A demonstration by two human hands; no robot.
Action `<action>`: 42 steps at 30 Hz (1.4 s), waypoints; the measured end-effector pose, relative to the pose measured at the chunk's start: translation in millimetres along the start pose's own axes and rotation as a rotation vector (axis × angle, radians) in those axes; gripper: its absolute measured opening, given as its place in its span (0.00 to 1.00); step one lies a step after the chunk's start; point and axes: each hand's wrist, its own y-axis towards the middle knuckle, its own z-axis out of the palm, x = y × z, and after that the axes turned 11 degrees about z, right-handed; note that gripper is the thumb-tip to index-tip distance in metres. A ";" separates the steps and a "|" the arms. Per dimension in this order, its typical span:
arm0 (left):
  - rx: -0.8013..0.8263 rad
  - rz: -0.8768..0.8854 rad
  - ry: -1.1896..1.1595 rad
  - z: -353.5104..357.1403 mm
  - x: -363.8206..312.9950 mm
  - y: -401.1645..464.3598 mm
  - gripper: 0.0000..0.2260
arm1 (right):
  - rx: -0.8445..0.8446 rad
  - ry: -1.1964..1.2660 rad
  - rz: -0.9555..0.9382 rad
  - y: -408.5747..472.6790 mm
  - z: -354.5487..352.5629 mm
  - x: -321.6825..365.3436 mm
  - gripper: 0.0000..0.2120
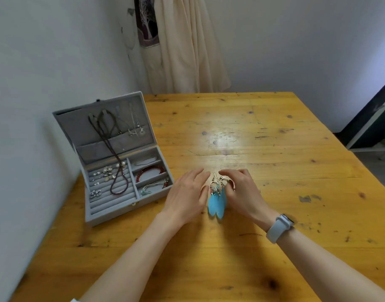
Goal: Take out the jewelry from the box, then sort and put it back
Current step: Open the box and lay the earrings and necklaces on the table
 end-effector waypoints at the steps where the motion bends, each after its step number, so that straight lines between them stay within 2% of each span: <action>1: -0.038 -0.001 0.007 -10.9 4.0 -0.4 0.18 | -0.004 0.003 -0.022 4.0 0.1 9.0 0.18; 7: -0.259 -0.088 0.144 -91.6 63.7 -4.9 0.15 | -0.001 -0.016 -0.228 43.4 10.1 94.3 0.16; 13: -0.465 -0.323 0.310 -154.0 152.8 -14.5 0.16 | 0.040 0.017 -0.357 93.4 49.7 179.2 0.13; 17: -0.417 -0.424 0.418 -166.9 195.4 -17.1 0.21 | 0.030 0.042 -0.356 114.3 90.3 217.2 0.13; 21: -0.425 -0.423 0.446 -161.8 215.6 -13.2 0.21 | -0.034 -0.002 -0.303 125.9 122.0 236.1 0.10; 25: -0.571 -0.292 0.485 -148.3 228.2 -15.3 0.19 | -0.142 -0.084 -0.229 132.8 138.2 247.2 0.11; 29: -0.565 -0.263 0.488 -147.4 230.7 -15.7 0.22 | -0.137 -0.140 -0.199 130.6 144.3 251.6 0.10; 32: -0.539 -0.304 0.513 -146.9 230.1 -17.4 0.23 | -0.149 -0.045 -0.232 125.3 133.8 253.6 0.09; 38: -0.328 -0.422 0.400 -165.2 211.9 -19.8 0.23 | -0.011 0.332 -0.323 124.9 81.8 288.1 0.05; 40: -0.354 -0.412 0.288 -174.9 201.3 -21.5 0.23 | 0.010 0.378 -0.353 119.7 62.2 302.1 0.03; 42: -0.490 -0.372 0.025 -186.9 183.8 -26.0 0.22 | 0.011 0.425 -0.371 109.9 41.1 311.4 0.04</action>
